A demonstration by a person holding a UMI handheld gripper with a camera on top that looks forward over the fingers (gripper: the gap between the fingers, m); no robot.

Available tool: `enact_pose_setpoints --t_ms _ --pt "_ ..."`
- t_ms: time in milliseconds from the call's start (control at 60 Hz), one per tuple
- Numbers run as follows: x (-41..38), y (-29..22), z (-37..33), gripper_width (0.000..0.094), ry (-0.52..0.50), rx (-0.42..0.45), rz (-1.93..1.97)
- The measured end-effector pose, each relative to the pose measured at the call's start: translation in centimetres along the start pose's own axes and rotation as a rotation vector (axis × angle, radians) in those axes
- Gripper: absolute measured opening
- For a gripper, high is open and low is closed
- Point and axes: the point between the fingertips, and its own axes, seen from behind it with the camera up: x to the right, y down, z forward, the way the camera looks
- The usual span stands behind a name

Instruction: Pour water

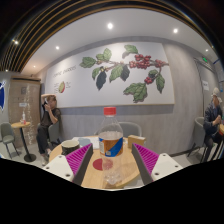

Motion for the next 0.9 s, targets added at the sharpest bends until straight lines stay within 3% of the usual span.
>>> enact_pose_setpoints --t_ms 233,267,300,317,400,483,683,900 --pt "-0.8 0.3 6.8 0.0825 0.028 -0.007 0.024" --pt "-0.7 0.4 7.4 0.0773 0.038 -0.008 0.036" --pt "-0.5 0.4 7.8 0.0550 0.053 -0.004 0.035" --pt "0.7 -0.4 6.9 0.0509 0.052 -0.013 0.030" --pt "0.7 -0.3 7.2 0.0440 0.104 0.039 0.009" --pt "0.3 -0.2 7.8 0.0346 0.092 0.068 -0.017" --pt "0.1 -0.4 8.2 0.0319 0.108 0.053 -0.164" --pt "-1.8 -5.1 11.6 0.0317 0.246 0.041 -0.974"
